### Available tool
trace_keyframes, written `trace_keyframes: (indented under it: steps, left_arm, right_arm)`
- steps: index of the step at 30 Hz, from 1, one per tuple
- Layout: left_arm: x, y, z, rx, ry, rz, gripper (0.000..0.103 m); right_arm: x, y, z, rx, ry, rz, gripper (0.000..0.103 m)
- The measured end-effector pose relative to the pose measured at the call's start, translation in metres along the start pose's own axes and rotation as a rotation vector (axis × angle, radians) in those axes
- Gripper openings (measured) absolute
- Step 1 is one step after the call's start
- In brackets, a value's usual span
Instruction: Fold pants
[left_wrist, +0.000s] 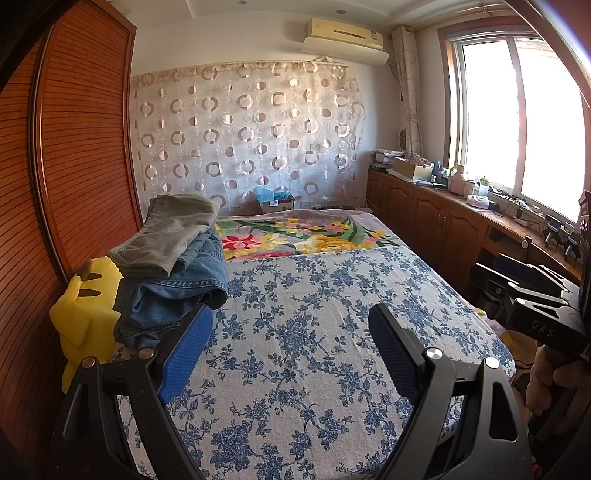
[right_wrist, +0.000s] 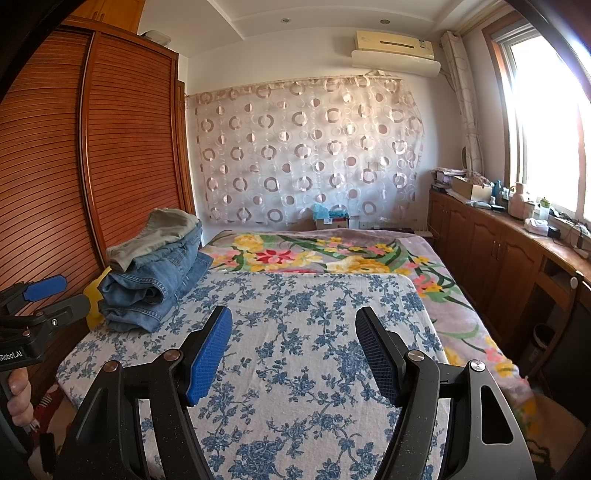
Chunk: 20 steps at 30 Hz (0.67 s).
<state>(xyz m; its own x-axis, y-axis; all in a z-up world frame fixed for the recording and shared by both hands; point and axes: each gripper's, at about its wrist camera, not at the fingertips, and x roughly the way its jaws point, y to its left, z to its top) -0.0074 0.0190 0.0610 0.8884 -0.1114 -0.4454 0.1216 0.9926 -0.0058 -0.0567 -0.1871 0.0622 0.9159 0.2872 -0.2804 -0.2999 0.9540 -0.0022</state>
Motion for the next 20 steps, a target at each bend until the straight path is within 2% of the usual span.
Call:
trace_keyframes:
  steps: [20]
  left_arm:
    - [-0.0003,-0.0003,-0.0003,0.000,0.000,0.000,0.087]
  right_arm:
    - [0.0002,0.0009,-0.0015,0.003,0.002,-0.003,0.071]
